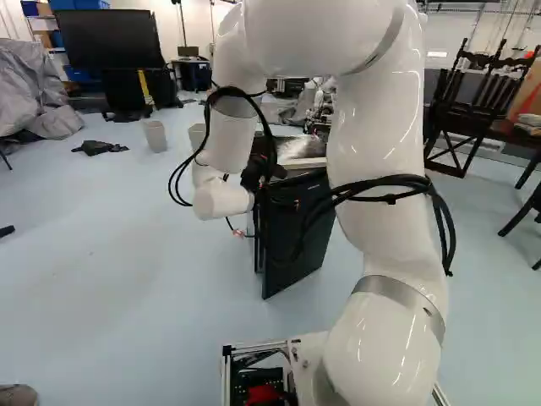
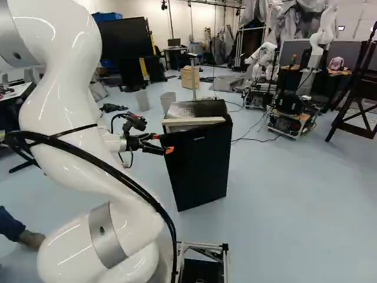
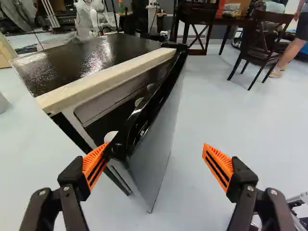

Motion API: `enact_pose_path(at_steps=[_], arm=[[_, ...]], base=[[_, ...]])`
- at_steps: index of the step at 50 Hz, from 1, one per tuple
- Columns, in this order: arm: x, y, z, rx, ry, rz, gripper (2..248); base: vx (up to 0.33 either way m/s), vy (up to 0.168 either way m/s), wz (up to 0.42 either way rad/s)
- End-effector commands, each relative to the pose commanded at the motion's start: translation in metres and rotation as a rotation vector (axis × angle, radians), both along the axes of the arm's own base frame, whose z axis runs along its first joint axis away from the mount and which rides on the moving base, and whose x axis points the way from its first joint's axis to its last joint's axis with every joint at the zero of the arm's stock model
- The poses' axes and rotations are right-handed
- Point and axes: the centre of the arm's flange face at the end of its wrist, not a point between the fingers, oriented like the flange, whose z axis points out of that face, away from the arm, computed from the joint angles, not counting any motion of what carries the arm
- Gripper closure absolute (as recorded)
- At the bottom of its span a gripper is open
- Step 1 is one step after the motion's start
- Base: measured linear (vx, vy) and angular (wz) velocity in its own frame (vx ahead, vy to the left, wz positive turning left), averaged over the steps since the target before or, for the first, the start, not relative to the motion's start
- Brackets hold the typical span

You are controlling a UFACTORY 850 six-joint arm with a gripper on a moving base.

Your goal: Grab a drink from the fridge

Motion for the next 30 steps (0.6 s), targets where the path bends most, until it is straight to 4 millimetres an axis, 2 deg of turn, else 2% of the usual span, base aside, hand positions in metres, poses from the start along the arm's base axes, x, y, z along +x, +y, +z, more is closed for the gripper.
enact_pose_path(at_steps=[30], arm=[[-0.02, -0.021, -0.001, -0.017, 0.02, -0.052, 3]], base=[[0.0, 0.0, 0.0]])
